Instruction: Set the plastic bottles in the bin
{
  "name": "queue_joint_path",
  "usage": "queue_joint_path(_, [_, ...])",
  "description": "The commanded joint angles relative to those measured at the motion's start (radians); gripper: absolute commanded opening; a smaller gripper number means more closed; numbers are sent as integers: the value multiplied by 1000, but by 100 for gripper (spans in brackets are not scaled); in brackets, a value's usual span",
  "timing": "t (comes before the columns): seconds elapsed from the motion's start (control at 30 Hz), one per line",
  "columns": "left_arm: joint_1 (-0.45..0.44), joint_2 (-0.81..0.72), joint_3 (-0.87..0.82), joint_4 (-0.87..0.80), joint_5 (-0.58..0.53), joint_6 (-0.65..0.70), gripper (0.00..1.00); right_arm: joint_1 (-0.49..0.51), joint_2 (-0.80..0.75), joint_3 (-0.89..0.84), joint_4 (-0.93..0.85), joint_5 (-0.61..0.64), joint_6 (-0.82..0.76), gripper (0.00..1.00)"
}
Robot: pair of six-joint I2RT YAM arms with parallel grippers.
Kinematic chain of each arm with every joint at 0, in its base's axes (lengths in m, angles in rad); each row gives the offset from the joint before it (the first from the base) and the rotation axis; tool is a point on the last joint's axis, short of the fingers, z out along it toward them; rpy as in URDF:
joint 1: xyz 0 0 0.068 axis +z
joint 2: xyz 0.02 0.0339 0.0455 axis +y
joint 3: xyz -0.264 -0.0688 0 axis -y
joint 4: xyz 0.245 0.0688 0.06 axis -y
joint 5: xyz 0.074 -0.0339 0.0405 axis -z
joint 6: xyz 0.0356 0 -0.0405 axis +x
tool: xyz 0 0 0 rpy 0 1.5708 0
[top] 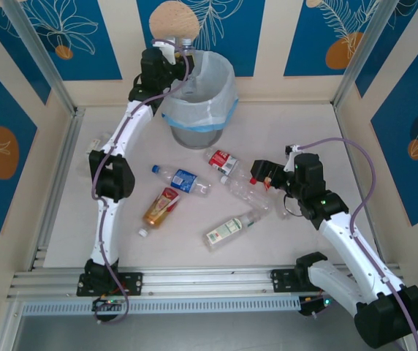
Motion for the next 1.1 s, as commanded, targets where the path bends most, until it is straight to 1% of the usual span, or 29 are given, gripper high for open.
queue_joint_path(0.0, [-11,0,46,6,-4,23,27,11,-12,23,-11,21,-7,99])
queue_joint_path(0.03, [-11,-2,46,3,-8,23,34,11,-14,23,-11,22,-6,99])
queue_joint_path(0.1, [-11,-8,47,-7,-32,14,56,12,-13,22,-11,27,-4,99])
queue_joint_path(0.17, [-11,-15,48,-11,-55,2,74,11,-12,20,-11,33,-2,99])
queue_joint_path(0.23, [-11,-22,48,-14,-60,-5,85,11,-8,20,-13,39,3,99])
queue_joint_path(0.27, [-11,-27,48,-17,-57,-11,88,11,-7,19,-14,42,5,99])
queue_joint_path(0.4, [-10,-49,47,-20,-5,-37,94,11,-3,23,-36,77,20,99])
queue_joint_path(0.47, [-11,-68,48,-33,14,-56,99,12,1,26,-70,124,36,100])
queue_joint_path(0.53, [-11,-88,48,-60,15,-82,99,9,3,27,-114,165,39,99])
queue_joint_path(0.63, [-11,-126,46,-124,17,-116,99,-13,19,34,-193,188,6,99])
queue_joint_path(0.73, [-11,-171,44,-194,37,-146,99,-72,61,51,-286,171,-18,99])
queue_joint_path(0.8, [-11,-204,30,-230,65,-164,99,-121,99,58,-324,118,-35,100])
queue_joint_path(0.83, [-12,-227,8,-240,79,-172,99,-137,120,68,-336,92,-42,100])
queue_joint_path(0.93, [-18,-312,-105,-234,101,-188,99,-139,185,100,-358,69,-53,99])
queue_joint_path(1.07, [-33,-459,-328,-189,75,-163,99,-142,264,129,-359,101,-61,100])
